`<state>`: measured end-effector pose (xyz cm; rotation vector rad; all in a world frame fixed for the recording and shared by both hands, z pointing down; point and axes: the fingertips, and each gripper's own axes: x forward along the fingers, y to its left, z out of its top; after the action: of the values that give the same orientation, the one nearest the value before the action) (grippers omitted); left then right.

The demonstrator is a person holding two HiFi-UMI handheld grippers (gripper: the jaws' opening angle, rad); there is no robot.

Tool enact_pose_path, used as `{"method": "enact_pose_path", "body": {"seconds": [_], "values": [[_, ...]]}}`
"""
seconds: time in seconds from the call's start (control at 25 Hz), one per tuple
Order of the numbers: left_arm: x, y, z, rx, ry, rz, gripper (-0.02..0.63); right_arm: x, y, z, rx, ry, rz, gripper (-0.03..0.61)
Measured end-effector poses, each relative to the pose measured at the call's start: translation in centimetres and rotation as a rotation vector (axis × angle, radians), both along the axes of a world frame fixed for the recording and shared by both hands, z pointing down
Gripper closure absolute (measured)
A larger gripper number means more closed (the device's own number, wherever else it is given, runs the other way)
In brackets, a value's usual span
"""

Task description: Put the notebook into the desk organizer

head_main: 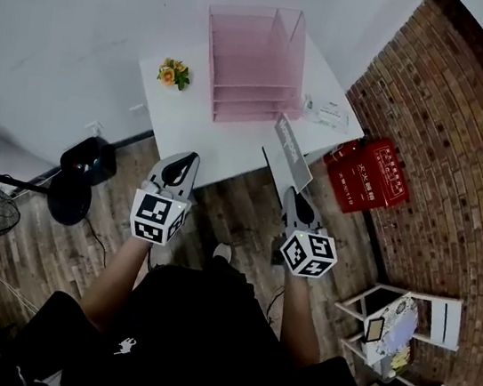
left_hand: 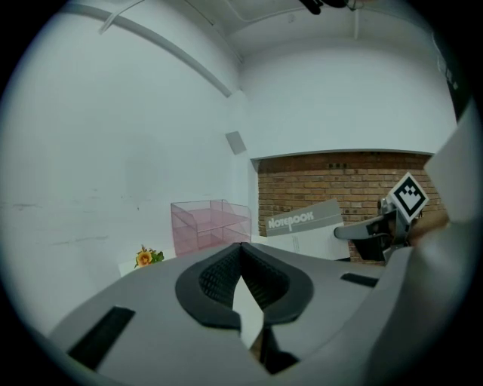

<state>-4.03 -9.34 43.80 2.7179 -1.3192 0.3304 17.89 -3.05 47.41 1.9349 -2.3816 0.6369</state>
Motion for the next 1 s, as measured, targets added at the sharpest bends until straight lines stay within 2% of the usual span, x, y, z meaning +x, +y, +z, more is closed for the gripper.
{"method": "enact_pose_path", "body": {"seconds": [0.52,0.88,1.0], "values": [[2.7,-2.4,1.2,-0.007,-0.046,-0.073,0.611,2.3,-3.8,3.6,-0.059,-0.054,-0.094,0.568],[3.2,-3.8,1.7,-0.028,-0.021,-0.092,0.611,2.5,-5.7,4.9,-0.09,-0.083,-0.121,0.568],[3.1,-4.6,2.1,-0.041,-0.017,-0.099,0.611,2.1,-6.3,5.3,-0.101,-0.131,-0.123,0.568]]}}
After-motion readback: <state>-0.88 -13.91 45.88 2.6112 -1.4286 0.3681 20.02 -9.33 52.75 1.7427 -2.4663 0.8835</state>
